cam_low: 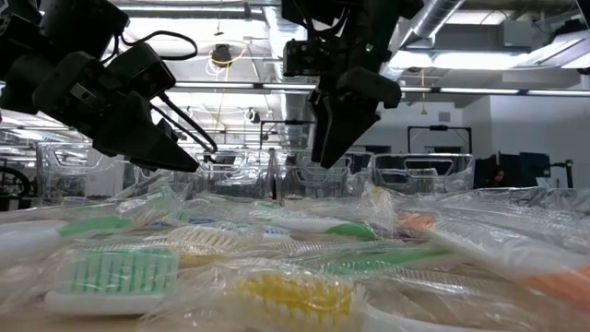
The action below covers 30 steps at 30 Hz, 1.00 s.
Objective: Pick & Place Toothbrushes
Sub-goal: Put the blue toothbrush into the right transparent bin
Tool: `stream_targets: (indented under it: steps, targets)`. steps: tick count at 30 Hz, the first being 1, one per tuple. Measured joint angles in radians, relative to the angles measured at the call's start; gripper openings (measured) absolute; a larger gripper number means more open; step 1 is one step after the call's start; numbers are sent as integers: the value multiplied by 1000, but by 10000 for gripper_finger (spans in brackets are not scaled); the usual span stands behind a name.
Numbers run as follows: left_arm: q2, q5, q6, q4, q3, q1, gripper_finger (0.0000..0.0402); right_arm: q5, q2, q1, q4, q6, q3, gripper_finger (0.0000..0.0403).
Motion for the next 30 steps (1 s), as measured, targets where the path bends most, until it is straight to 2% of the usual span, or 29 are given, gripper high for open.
stream_targets:
  steps: [6,10,19,30]
  targets:
    - [0,0,0,0,0,0,92,-5,8,-3,0,41,1,230]
    - [0,0,0,0,0,0,92,-78,66,-3,-16,-69,-1,230]
    - [0,-5,1,2,-5,0,92,-87,199,-13,-10,-122,21,230]
    - [0,-4,5,8,-5,0,92,-91,218,-20,-32,-122,51,230]
